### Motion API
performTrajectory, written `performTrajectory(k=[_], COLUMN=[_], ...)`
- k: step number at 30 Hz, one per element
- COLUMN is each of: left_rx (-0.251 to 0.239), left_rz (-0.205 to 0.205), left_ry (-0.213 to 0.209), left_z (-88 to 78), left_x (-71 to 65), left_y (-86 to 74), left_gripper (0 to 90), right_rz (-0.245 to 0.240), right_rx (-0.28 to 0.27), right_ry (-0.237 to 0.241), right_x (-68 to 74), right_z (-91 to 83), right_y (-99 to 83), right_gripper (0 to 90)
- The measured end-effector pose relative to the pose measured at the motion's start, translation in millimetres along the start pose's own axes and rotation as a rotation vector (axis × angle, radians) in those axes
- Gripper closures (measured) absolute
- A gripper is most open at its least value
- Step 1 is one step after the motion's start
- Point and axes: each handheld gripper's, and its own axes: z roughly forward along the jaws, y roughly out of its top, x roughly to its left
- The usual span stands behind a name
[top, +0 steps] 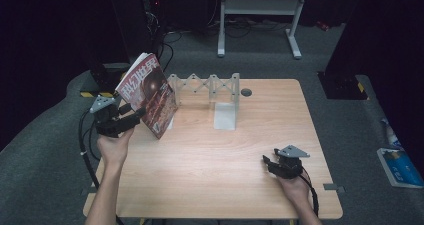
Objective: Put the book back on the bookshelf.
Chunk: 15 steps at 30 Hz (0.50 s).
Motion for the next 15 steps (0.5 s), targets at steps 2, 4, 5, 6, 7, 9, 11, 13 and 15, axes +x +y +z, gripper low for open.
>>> performTrajectory(k=[2,4,5,6,7,9,11,13,15], left_rx=[0.002,0.005,0.005,0.006,0.005,0.007,0.009,0.011,0.014], left_rz=[0.002,0.001,0.003,0.004,0.003,0.006,0.007,0.011,0.014], left_ry=[-0.003,-0.003,-0.003,-0.005,-0.006,-0.008,-0.011,-0.011,-0.013], left_z=[0.4,0.6,0.6,0.6,0.7,0.8,1.0,1.5,1.7], left_x=[-0.7,-1.7,-1.9,-2.4,-3.0,-4.0,-5.1,-6.3,-7.7], left_y=[-1.6,-3.3,-3.9,-4.8,-5.5,-6.8,-8.2,-9.4,-10.7], left_gripper=[37.2,37.1,37.1,37.1,37.1,37.1,37.1,37.1,37.1], right_rz=[0.003,0.001,0.003,0.004,0.004,0.001,0.003,0.001,0.001], right_rx=[0.001,0.000,0.001,0.001,0.001,0.000,0.000,0.000,0.000], right_ry=[0.000,0.000,0.000,0.000,0.001,0.000,0.000,0.000,0.000], right_x=[0.1,0.0,0.2,0.1,0.1,0.1,0.1,0.0,0.1], right_z=[0.0,0.0,0.0,0.0,0.0,0.0,0.0,0.0,0.0], right_y=[0.0,0.0,0.0,0.0,0.0,0.0,0.0,0.0,0.0], right_gripper=[42.7,42.7,42.7,42.7,42.7,42.7,42.7,42.7,42.7])
